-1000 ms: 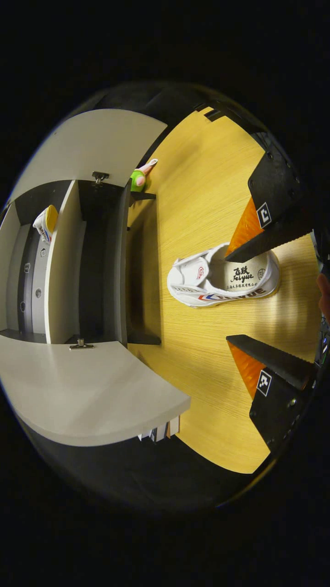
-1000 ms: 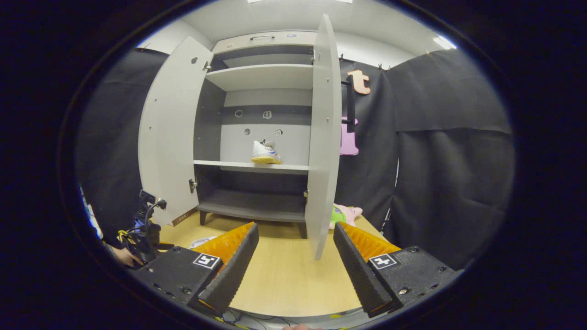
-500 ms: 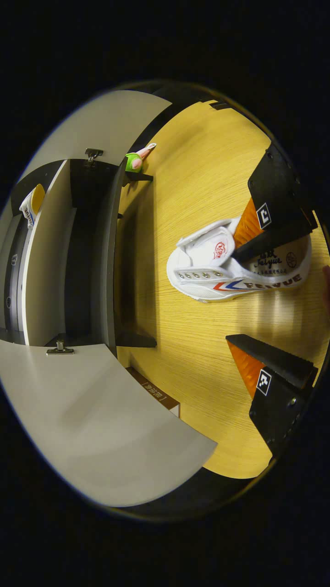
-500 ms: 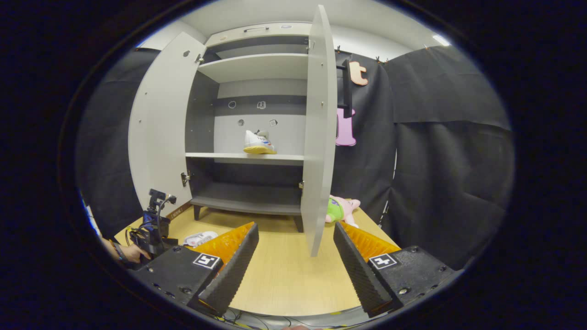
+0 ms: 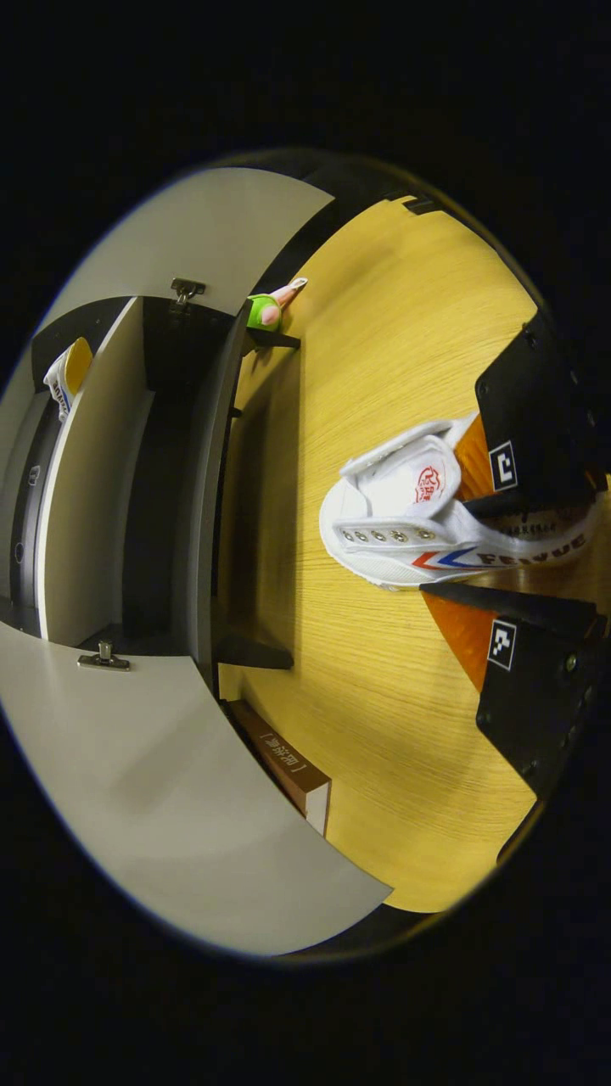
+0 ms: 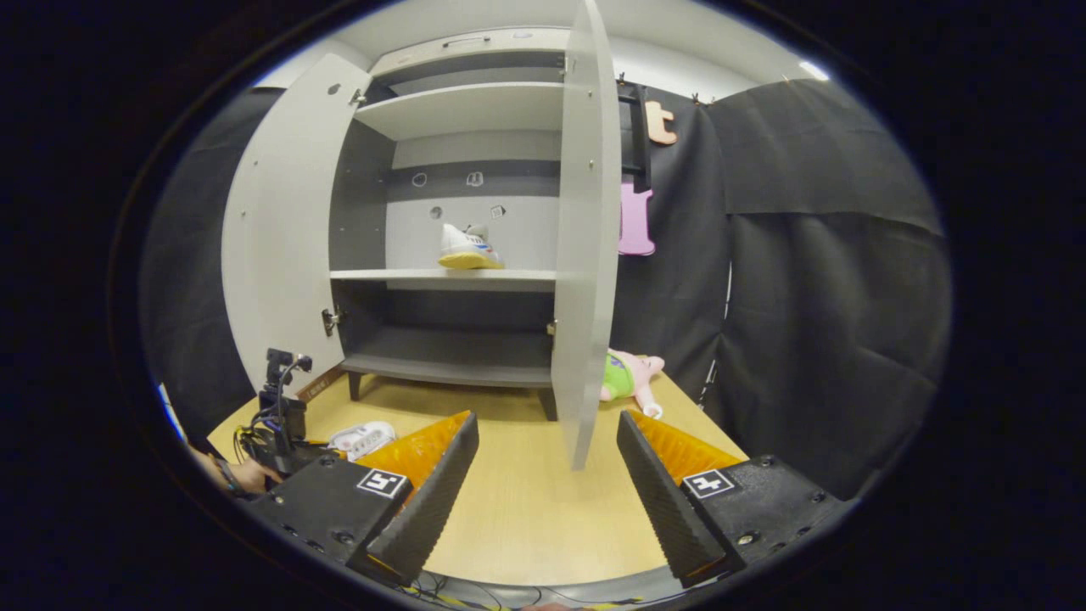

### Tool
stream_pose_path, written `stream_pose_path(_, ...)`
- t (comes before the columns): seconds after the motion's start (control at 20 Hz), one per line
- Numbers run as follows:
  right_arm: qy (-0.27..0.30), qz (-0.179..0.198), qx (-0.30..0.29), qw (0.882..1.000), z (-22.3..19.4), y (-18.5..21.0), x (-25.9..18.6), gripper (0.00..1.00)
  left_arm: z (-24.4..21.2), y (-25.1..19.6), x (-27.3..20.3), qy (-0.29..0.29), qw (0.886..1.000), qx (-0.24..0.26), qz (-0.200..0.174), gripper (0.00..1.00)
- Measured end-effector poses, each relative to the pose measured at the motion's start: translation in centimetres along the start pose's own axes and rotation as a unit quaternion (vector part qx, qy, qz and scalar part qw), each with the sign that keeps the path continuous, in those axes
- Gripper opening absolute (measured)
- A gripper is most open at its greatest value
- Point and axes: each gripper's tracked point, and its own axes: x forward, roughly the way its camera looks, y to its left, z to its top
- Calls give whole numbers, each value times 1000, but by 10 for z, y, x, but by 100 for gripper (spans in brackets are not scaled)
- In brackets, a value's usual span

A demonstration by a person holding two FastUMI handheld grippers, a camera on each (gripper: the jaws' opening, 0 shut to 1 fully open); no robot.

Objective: Grab one shoe with the right hand and put it into the shoe cabinet, grab the other shoe with the left hand and put it into the shoe cabinet; then close the right door with the right hand and the left door with the left hand.

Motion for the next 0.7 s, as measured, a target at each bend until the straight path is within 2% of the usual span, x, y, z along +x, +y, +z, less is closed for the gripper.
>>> stream_pose_path(0.05,2,0,-1,1000,-2,1,1,100,3,12,-4,-5,1000,4,24,38)
stream_pose_path(0.1,4,1,-3,1000,-2,1,2,100,-3,17,1,3,999,-3,38,22)
stream_pose_path(0.15,6,2,-3,1000,-4,3,2,100,-1,18,4,-1,999,-19,32,6)
stream_pose_path(0.25,7,4,-5,1000,-5,4,2,100,2,19,6,6,999,-47,25,5)
stream_pose_path(0.3,8,5,-6,1000,-5,5,1,100,3,17,5,5,999,-47,22,0)
stream_pose_path(0.4,8,8,-9,1000,-6,6,0,100,6,15,-6,-2,999,-30,31,0)
stream_pose_path(0.5,5,11,-11,1000,-4,7,-4,100,23,6,-26,-32,999,-9,37,0)
stream_pose_path(0.6,1,15,-15,1000,-3,8,-8,100,50,-11,-50,-63,998,-8,21,0)
stream_pose_path(0.65,-2,17,-17,1000,-2,9,-9,100,64,-20,-63,-77,997,-14,14,10)
stream_pose_path(0.7,-5,21,-17,1000,0,11,-12,100,80,-27,-74,-87,996,-19,11,0)
